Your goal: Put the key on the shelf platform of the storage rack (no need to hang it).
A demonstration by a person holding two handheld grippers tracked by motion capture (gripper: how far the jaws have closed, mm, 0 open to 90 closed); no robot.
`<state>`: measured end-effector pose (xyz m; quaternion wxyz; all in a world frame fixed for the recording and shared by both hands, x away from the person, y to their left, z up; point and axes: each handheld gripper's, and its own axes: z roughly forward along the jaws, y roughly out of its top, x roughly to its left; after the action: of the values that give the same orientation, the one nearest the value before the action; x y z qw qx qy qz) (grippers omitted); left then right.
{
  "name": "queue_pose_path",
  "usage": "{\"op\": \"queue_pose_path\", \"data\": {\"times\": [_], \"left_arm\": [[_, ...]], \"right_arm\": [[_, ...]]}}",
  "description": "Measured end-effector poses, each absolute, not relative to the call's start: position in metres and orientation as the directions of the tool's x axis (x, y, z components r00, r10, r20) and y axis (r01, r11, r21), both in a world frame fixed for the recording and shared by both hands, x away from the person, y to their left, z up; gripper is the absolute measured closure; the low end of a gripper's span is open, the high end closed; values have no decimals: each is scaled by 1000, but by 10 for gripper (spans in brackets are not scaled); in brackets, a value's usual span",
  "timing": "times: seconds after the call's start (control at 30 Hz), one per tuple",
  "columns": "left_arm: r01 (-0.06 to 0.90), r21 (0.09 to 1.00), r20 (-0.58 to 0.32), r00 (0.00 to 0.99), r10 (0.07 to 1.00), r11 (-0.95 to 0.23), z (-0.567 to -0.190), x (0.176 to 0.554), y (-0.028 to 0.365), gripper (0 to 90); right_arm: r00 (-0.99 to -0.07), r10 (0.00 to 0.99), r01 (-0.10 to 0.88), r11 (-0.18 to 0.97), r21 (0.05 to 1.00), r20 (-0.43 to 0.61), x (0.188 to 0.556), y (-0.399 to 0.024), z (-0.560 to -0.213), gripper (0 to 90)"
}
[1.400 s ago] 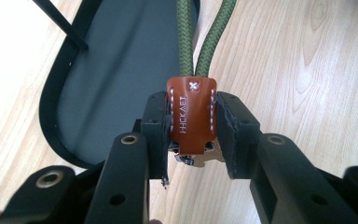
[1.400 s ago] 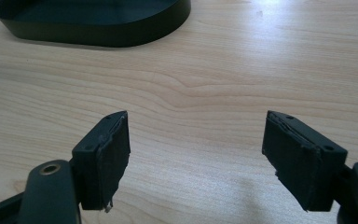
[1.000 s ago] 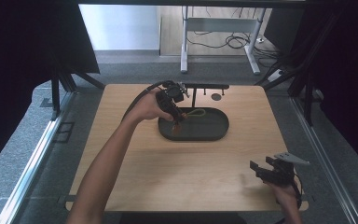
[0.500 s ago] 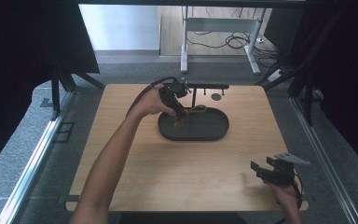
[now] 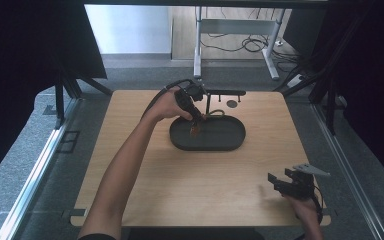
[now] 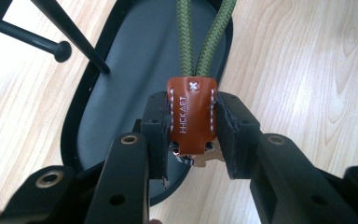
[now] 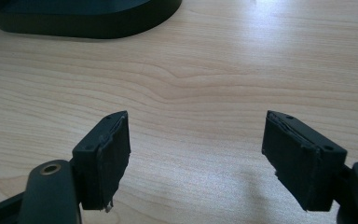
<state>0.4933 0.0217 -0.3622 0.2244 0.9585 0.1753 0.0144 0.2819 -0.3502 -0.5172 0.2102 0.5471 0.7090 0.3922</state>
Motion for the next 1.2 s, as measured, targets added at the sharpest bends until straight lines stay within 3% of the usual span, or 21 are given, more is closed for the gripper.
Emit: {"op": "queue_pose_path", "data": {"times": [0.63,1.2], "left_arm": [[361,388,-73,929,362,-848,-409,506,13,663],[369,355,-70,927,369,-859,-430,510,7,661]], "right_arm": [[-320,939,619,106,778,127,283,-347,-521,239],[-328,937,613,115,782,119,283,-347,-521,238]]}}
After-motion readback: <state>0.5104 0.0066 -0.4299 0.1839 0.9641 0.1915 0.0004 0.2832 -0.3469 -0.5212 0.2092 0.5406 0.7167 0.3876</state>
